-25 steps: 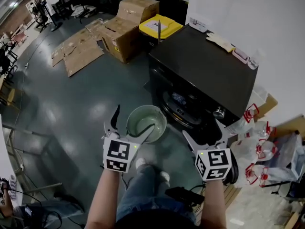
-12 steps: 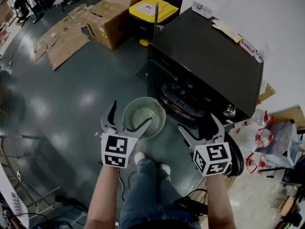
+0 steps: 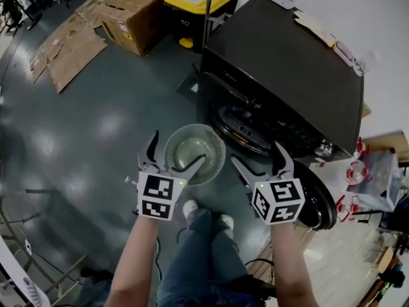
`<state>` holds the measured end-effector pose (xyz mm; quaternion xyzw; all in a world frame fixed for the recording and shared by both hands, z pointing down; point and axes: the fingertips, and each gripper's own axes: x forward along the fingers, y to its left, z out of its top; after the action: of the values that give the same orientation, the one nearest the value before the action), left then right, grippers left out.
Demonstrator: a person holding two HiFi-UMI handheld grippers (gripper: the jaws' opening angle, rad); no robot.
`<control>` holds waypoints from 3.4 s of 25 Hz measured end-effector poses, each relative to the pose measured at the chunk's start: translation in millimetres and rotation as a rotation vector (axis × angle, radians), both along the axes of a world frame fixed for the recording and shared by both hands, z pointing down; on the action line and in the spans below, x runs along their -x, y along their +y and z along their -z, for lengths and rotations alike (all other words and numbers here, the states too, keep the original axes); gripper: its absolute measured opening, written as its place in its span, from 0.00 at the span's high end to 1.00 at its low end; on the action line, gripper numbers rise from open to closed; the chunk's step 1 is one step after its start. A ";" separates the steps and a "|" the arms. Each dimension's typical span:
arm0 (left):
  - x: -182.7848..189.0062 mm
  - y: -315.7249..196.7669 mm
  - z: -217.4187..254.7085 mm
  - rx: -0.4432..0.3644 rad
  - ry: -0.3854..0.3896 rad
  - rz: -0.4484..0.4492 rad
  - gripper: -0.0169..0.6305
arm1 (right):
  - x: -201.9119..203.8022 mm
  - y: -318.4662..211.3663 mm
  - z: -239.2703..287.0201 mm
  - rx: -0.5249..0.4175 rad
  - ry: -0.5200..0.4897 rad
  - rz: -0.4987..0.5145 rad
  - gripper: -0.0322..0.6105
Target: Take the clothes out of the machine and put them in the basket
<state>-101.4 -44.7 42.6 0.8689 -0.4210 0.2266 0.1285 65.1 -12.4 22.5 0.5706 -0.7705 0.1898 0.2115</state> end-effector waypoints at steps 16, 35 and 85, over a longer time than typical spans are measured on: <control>6.3 -17.3 -125.9 0.096 0.001 -0.005 0.11 | 1.3 -25.3 -124.8 0.119 -0.012 -0.036 0.19; -37.7 -11.2 -265.5 0.100 -0.093 -0.024 0.11 | -46.6 -38.7 -277.5 0.114 -0.019 0.008 0.21; -126.4 -157.1 -405.7 0.239 -0.237 0.302 0.11 | -169.6 -294.3 -517.1 0.360 0.410 0.010 0.22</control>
<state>25.0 -201.9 448.3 0.7420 -0.5284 0.3535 0.2128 234.7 -306.7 539.6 0.5466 -0.6681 0.2032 0.4621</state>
